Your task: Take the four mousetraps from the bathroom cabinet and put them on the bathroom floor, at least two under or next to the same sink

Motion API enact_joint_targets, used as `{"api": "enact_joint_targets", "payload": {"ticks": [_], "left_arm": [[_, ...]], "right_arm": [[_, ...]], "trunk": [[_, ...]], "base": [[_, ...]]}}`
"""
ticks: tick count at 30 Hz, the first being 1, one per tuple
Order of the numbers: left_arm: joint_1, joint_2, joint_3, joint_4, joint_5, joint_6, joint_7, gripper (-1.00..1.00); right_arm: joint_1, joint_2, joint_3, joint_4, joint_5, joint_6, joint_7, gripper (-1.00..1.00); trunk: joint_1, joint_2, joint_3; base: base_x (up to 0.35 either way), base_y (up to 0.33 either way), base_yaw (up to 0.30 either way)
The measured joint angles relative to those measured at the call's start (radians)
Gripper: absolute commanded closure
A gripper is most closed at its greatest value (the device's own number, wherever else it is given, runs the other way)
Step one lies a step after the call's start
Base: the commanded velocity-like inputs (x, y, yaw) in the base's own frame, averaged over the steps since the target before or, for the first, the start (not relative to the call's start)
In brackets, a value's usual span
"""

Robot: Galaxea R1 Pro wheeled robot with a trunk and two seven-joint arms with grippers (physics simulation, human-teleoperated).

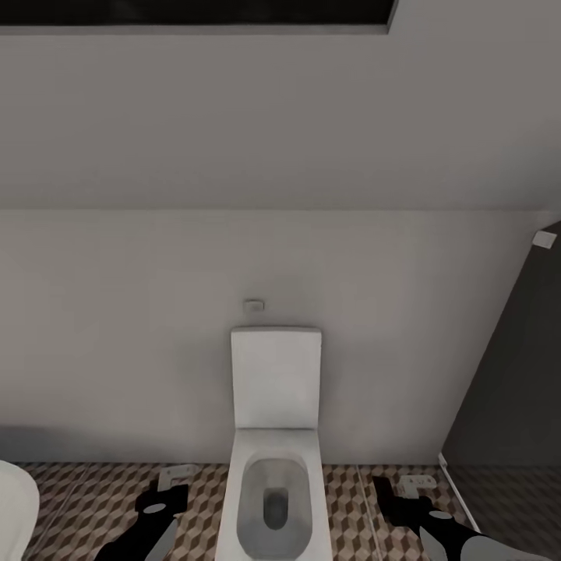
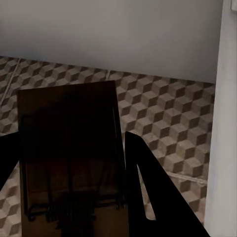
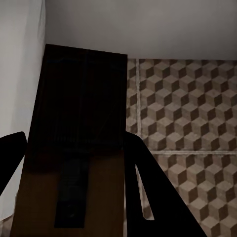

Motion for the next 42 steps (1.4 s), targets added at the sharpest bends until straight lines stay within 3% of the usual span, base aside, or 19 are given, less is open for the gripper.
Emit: {"api": "enact_joint_targets", "payload": {"ticks": [42], "left_arm": [[0.0,-0.002,0.0,0.0,0.003,-0.003,-0.001,1.0]], "right_arm": [[0.0,0.0,0.001,0.0,0.001,0.0,0.0,1.0]], "trunk": [[0.161,-0.294,-0.132]], "base": [[0.0,0.0,0.0]]}}
